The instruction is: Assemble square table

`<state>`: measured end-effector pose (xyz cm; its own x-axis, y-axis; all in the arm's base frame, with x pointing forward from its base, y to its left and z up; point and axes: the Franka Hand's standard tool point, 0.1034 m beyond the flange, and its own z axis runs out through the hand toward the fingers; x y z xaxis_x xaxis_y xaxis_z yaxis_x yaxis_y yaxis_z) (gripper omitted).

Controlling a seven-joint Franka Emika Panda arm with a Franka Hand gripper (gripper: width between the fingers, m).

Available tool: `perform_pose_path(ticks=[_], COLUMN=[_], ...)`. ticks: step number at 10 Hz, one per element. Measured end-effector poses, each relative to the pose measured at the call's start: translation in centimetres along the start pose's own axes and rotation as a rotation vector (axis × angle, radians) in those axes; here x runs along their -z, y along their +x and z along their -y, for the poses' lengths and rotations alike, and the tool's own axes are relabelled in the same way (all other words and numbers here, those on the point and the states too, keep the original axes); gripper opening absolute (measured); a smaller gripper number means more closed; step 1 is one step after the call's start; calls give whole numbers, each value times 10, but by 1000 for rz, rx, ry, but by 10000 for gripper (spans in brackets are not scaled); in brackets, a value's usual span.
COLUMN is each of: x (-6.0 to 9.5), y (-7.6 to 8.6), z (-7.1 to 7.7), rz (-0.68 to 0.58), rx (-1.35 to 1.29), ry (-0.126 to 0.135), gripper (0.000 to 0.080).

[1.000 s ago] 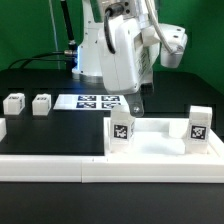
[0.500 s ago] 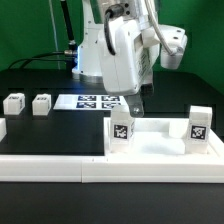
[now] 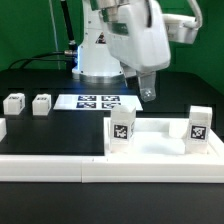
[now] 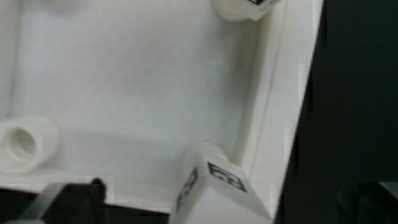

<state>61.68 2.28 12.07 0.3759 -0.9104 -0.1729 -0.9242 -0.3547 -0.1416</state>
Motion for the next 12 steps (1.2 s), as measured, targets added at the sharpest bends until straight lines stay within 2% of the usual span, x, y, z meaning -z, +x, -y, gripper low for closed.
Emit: perform_pose_path(ticks=[4, 5, 6, 7, 10, 12], x=[-1, -7, -12, -24, -26, -26], y=[4, 13, 17, 13, 20, 20], z=[-5, -21, -31, -39, -38, -39], rz=[-2, 9, 9, 18, 35, 35], rx=[491, 731, 927, 1277, 1431, 1430], ry=[-12, -27, -49, -107, -121, -122], gripper=[649, 649, 649, 649, 649, 649])
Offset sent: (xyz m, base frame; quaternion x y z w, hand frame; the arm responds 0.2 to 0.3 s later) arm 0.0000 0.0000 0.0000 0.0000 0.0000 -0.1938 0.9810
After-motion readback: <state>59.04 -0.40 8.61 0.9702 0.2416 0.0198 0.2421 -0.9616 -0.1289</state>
